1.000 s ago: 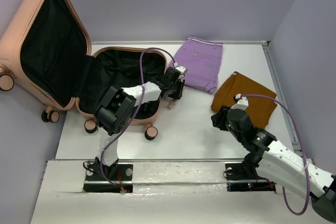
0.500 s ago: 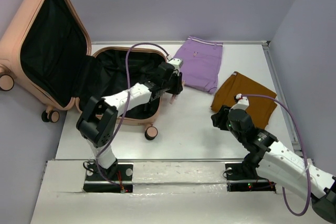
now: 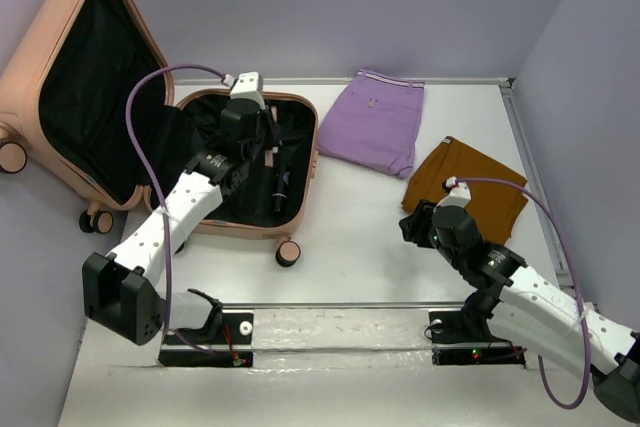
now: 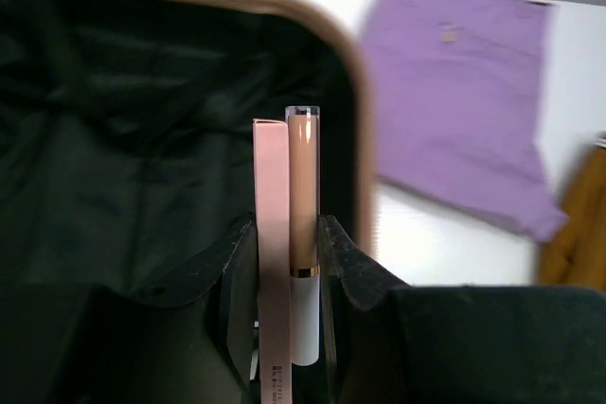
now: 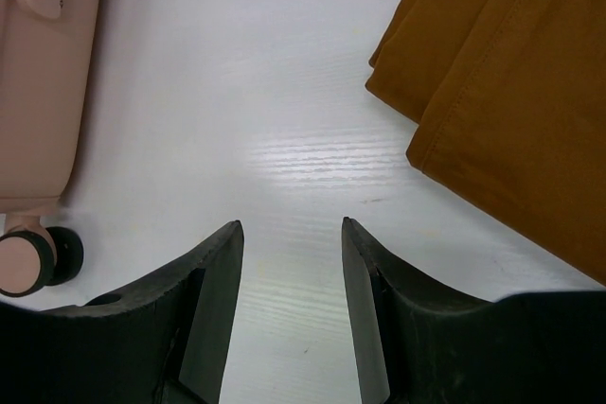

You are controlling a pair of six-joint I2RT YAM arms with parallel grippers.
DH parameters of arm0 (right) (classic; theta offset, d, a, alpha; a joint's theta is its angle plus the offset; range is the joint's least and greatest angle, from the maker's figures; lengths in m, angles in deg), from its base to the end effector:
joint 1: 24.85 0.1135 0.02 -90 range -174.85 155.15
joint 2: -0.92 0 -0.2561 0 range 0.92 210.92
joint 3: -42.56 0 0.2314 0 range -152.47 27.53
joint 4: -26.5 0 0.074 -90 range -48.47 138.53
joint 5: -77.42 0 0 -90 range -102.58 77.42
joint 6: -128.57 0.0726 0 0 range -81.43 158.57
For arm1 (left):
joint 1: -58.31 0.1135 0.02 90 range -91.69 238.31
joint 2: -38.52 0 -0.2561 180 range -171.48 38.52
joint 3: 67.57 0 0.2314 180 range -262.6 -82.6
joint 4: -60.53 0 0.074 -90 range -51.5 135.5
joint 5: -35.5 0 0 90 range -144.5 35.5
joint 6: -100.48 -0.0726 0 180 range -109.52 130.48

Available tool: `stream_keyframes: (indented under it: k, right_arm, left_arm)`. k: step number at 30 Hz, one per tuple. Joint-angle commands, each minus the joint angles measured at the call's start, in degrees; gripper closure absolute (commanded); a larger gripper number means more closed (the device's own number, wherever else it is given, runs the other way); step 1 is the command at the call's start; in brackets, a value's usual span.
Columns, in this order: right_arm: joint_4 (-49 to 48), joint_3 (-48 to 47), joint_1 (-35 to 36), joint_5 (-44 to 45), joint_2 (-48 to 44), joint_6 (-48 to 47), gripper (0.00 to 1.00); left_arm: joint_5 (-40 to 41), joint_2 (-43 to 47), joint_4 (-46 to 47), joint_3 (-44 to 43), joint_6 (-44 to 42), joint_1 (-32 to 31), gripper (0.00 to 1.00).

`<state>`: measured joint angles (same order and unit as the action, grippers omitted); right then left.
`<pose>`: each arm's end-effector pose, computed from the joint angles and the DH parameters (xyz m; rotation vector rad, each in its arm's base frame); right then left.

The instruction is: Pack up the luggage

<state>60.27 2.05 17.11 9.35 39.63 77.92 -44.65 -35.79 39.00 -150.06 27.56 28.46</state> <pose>0.1455 0.0944 0.2061 0.1781 2.1088 0.4511 0.2849 -0.1492 0.3594 0.0791 1.8193 -0.4282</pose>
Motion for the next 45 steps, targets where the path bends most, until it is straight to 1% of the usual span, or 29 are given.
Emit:
stream_keyframes:
  k: [1, 2, 3, 5, 6, 7, 8, 11, 15, 16, 18, 19, 20, 21, 22, 23, 25, 26, 27, 28, 29, 30, 32, 34, 35, 37, 38, 43, 45]
  right_arm:
    - [-3.36, -2.74, -0.21, -1.19, -0.22, -0.86, 0.48]
    - [-3.27, -2.91, -0.21, -1.19, -0.22, -1.12, 0.48]
    - [-3.1, -3.09, -0.21, -1.19, -0.48, -1.21, 0.48]
    - [-1.88, -3.61, -0.21, -0.75, -0.75, -1.21, 0.48]
    - [-1.17, -4.23, -0.21, 0.29, -0.84, -1.21, 0.48]
    - [-0.21, -4.58, -0.21, 0.82, -0.75, -1.3, 0.48]
    - [0.24, -5.45, -0.21, 1.35, -0.66, -1.3, 0.47]
    - [2.52, -7.3, -0.21, 4.69, 0.56, -1.65, 0.45]
    - [4.02, -10.47, -2.48, 9.09, 3.55, -2.52, 0.39]
    - [4.46, -11.87, -3.54, 8.74, 4.34, -2.88, 0.35]
    - [4.72, -13.28, -7.57, 8.3, 6.09, -3.58, 0.32]
    - [4.72, -14.42, -9.42, 7.87, 6.63, -4.19, 0.27]
    - [4.72, -15.21, -14.66, 7.08, 7.15, -4.81, 0.25]
    - [4.72, -16.0, -17.84, 3.59, 8.38, -5.51, 0.23]
    - [4.72, -17.58, -21.0, 1.47, 8.65, -6.39, 0.21]
    - [4.64, -18.29, -27.47, -0.21, 9.0, -6.57, 0.19]
    - [3.76, -19.52, -34.19, -5.83, 10.84, -6.75, 0.15]
    - [3.5, -20.22, -40.75, -7.68, 11.81, -6.75, 0.13]
    - [3.15, -20.49, -44.03, -12.13, 13.04, -6.66, 0.11]
    - [2.45, -20.49, -47.02, -13.83, 15.4, -5.88, 0.08]
    - [2.09, -19.97, -49.92, -15.15, 16.46, -5.35, 0.06]
    - [1.74, -19.62, -55.35, -18.39, 17.35, -4.9, 0.05]
    - [0.69, -18.3, -59.42, -18.95, 18.67, -3.15, 0.0]
    - [-0.02, -16.72, -62.68, -19.13, 19.02, -2.62, 0.0]
    - [-0.28, -16.28, -65.22, -18.95, 19.37, -2.18, 0.0]
    - [-0.46, -15.4, -67.17, -17.38, 21.13, -2.09, 0.0]
    - [-1.07, -15.05, -69.79, -18.06, 23.22, -2.35, 0.0]
    - [-4.49, -13.73, -75.26, -25.87, 29.74, -4.28, 0.0]
    - [-4.85, -14.69, -75.26, -25.89, 31.76, -5.34, 0.0]
  left_arm:
    - [8.26, -1.72, -4.57, 5.05, 3.57, 6.37, 0.83]
    - [9.22, -2.59, -4.14, 5.32, 4.18, 7.94, 0.8]
    - [9.83, -2.78, -3.96, 5.5, 4.97, 8.57, 0.68]
    - [10.72, -3.65, -3.69, 5.32, 5.94, 9.62, 0.52]
    - [10.55, -3.66, -3.43, 5.32, 6.21, 9.72, 0.38]
    - [9.76, -3.48, -2.65, 5.41, 6.56, 9.81, 0.31]
    - [8.88, -3.22, -2.2, 5.41, 6.82, 9.81, 0.18]
    - [5.63, -1.55, -0.36, 5.67, 7.53, 9.54, 0.09]
    - [6.85, 1.09, 0.17, 4.54, 6.65, 5.78, 0.04]
    - [7.55, 1.44, -0.17, 3.66, 6.65, 3.33, 0.03]
    - [6.86, 2.32, 0.0, 3.04, 7.26, 0.68, 0.03]
    - [6.94, 2.32, 0.87, 2.6, 7.35, -3.51, 0.03]
    - [7.03, 1.89, 0.96, 2.25, 7.7, -5.99, 0.03]
    - [6.07, 1.36, 1.66, 2.07, 8.31, -8.45, 0.03]
    - [4.23, -0.3, 3.15, 1.64, 8.67, -12.83, 0.03]
    - [3.08, -1.27, 4.12, 1.54, 9.19, -14.78, 0.03]
    - [-1.56, -3.21, 9.02, 2.42, 10.86, -17.69, 0.03]
    - [-5.33, -5.57, 10.36, 2.6, 11.74, -19.53, 0.02]
    - [-7.19, -6.81, 12.11, 3.03, 12.79, -20.16, 0.02]
    - [-11.91, -9.95, 15.09, 3.47, 13.76, -20.69, 0.01]
    - [-13.52, -11.81, 15.64, 3.04, 14.55, -21.47, 0.01]
    - [-15.71, -13.48, 16.69, 2.25, 14.99, -21.83, 0.01]
    - [-19.94, -18.67, 19.85, 1.2, 15.87, -22.71, 0.01]
    - [-22.31, -22.71, 21.09, -2.03, 16.14, -23.59, 0.01]
    - [-24.68, -27.25, 21.18, -3.54, 16.14, -23.85, 0.01]
    - [-25.4, -31.15, 21.27, -7.13, 16.14, -24.47, 0.01]
    - [-25.84, -34.56, 21.44, -8.2, 16.14, -24.56, 0.01]
    - [-24.35, -41.61, 21.36, -13.82, 15.35, -24.56, 0.01]
    - [-25.31, -45.39, 20.83, -15.85, 15.35, -24.47, 0.01]
